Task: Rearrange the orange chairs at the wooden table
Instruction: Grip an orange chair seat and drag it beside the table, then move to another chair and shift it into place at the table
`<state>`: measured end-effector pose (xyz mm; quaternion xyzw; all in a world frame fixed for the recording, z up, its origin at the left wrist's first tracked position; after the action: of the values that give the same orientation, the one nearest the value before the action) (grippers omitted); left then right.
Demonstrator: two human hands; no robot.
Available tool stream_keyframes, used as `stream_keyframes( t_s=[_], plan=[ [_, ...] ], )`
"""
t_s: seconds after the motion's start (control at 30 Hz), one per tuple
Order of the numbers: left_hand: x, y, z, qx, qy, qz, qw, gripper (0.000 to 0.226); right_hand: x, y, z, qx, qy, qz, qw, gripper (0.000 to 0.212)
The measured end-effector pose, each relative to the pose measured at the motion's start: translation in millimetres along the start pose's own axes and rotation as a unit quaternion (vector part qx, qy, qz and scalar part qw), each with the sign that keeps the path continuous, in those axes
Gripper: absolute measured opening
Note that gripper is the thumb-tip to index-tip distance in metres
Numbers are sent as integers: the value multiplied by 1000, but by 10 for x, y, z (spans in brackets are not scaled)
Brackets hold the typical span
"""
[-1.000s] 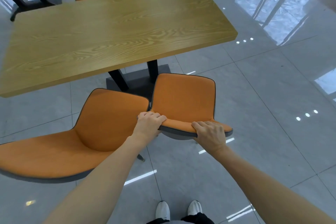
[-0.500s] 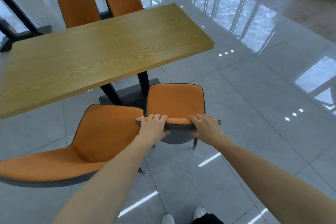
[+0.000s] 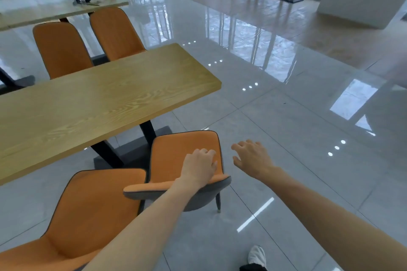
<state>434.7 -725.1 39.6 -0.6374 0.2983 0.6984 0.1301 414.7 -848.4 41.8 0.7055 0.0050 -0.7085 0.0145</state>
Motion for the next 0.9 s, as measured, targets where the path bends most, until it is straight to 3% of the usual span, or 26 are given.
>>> stream_keyframes(
  t_s=[0.47, 0.9],
  plan=[
    [-165, 1135, -2006, -9, 87, 17, 996, 33, -313, 1996, -888, -11, 26, -22, 999, 32],
    [66, 674, -4070, -68, 117, 26, 991, 27, 58, 2885, -2923, -74, 37, -31, 996, 22]
  ],
)
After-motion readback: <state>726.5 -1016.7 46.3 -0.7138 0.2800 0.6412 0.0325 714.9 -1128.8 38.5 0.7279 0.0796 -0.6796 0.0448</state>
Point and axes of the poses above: each hand's wrist, its own z-axis away from the middle knuckle, its own x-axis out of the palm, y = z × x, the point moved 8 cm from there along -z, towards the middle knuckle, and after that the axes turned 3 degrees about z, right-handed, at the moved point
